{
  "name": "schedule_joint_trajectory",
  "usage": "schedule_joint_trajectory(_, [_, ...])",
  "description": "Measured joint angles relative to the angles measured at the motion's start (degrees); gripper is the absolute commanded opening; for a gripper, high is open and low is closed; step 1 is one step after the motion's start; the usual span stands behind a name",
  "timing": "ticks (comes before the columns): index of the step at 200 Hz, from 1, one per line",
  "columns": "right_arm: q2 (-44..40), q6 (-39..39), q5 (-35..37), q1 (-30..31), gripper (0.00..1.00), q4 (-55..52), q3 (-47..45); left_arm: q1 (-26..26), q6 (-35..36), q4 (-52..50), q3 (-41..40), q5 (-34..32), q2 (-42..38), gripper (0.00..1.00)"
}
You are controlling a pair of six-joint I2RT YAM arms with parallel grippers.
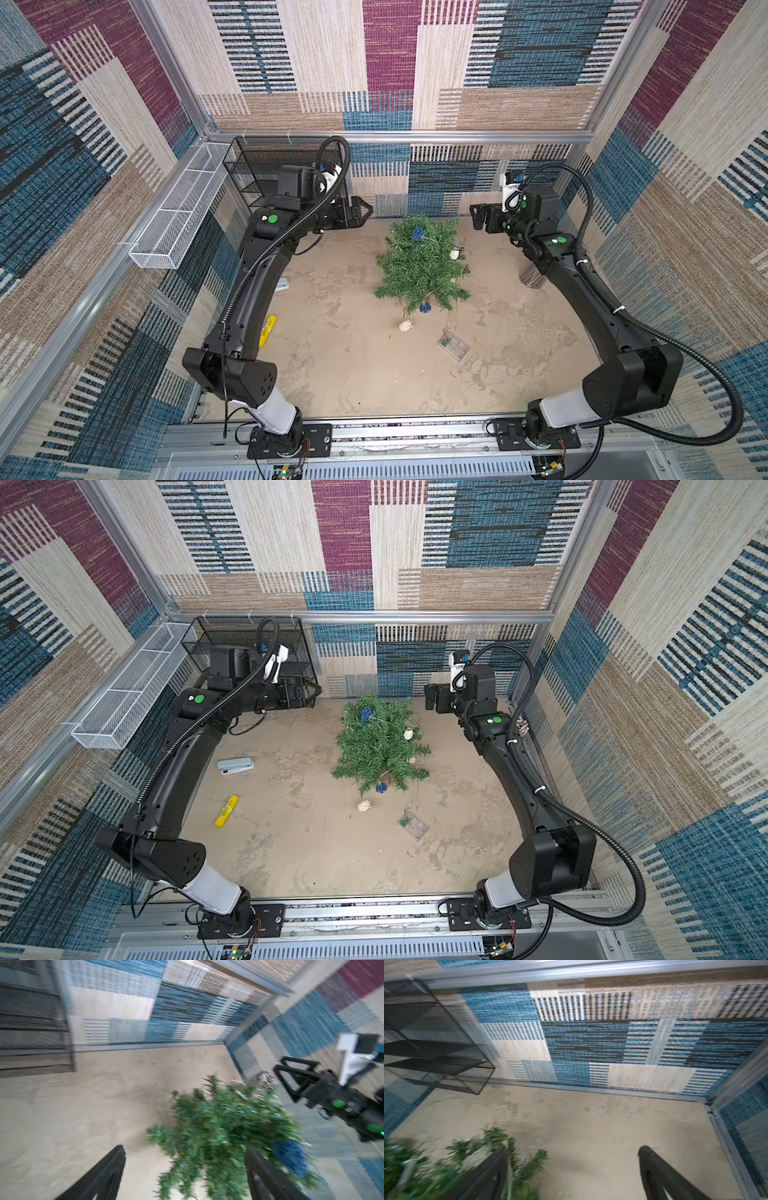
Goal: Remove string lights from the small christmas tree
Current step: Pick up the light string from the Christmas tree.
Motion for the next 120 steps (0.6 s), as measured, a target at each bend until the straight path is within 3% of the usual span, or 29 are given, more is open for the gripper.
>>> schedule_joint_trajectory(58, [-3.3,4.8,-13.1,0.1,0.95,-0.2,0.1,-9.0,-2.9,-3.8,7.4,7.7,5.8,0.91])
schedule_joint_trajectory(120, [-3.7,6.6,-17.5,1.1,0.94,0.3,-1.8,-13.0,-3.2,-4.5,8.6,8.2,8.4,0.85])
